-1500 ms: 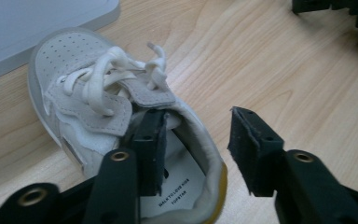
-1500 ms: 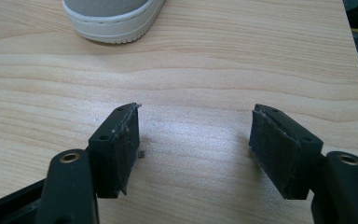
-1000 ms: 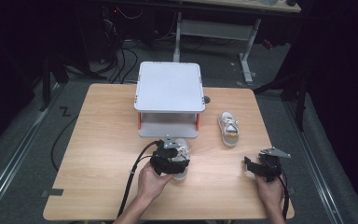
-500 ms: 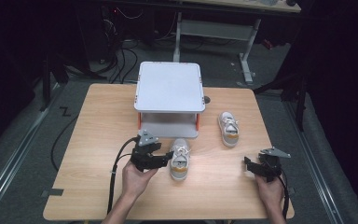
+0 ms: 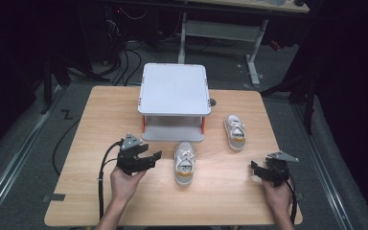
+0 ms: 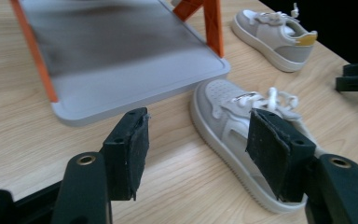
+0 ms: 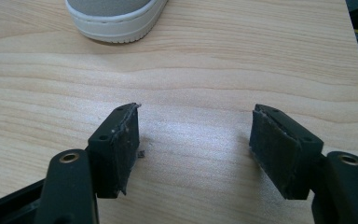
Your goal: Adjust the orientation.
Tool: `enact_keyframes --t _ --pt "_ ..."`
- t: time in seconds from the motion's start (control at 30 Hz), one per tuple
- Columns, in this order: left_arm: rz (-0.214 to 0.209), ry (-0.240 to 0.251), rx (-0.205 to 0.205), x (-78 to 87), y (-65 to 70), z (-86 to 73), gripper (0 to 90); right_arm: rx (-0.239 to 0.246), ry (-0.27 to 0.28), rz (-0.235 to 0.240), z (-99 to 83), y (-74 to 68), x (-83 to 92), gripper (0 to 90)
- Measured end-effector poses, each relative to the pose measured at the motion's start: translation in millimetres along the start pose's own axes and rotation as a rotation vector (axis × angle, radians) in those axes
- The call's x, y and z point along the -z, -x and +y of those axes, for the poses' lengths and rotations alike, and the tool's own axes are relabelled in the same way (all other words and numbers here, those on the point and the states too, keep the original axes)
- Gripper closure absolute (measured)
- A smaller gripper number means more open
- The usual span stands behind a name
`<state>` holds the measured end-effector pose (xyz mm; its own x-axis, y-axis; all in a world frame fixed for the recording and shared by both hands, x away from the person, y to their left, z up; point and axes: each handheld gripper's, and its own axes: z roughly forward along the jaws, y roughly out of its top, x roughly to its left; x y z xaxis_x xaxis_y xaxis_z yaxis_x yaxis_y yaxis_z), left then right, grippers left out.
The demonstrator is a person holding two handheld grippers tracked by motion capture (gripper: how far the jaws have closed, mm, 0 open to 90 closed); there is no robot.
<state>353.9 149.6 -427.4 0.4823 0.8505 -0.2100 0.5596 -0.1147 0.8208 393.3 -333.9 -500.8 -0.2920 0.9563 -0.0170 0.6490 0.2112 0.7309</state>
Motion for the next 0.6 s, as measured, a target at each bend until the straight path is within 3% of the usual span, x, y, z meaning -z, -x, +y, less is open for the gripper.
enact_keyframes --t 0.2,0.4,0.43,0.6 --pt "0.041 0.001 0.001 3.1 -12.1 -8.7 39.2 0.002 0.0 -0.001 0.1 -0.1 -0.1 33.1" --pt "0.054 0.012 0.01 2.8 -22.9 -17.9 38.8 -0.003 0.0 -0.001 0.7 -0.4 -0.5 35.1" --pt "0.076 0.005 0.012 0.7 -27.7 -22.1 38.8 -0.001 0.003 -0.001 1.0 0.0 -0.9 36.1" --pt "0.099 -0.012 0.048 -6.7 -38.9 -31.7 38.9 -0.005 0.004 -0.009 1.6 -0.7 -1.3 38.2"
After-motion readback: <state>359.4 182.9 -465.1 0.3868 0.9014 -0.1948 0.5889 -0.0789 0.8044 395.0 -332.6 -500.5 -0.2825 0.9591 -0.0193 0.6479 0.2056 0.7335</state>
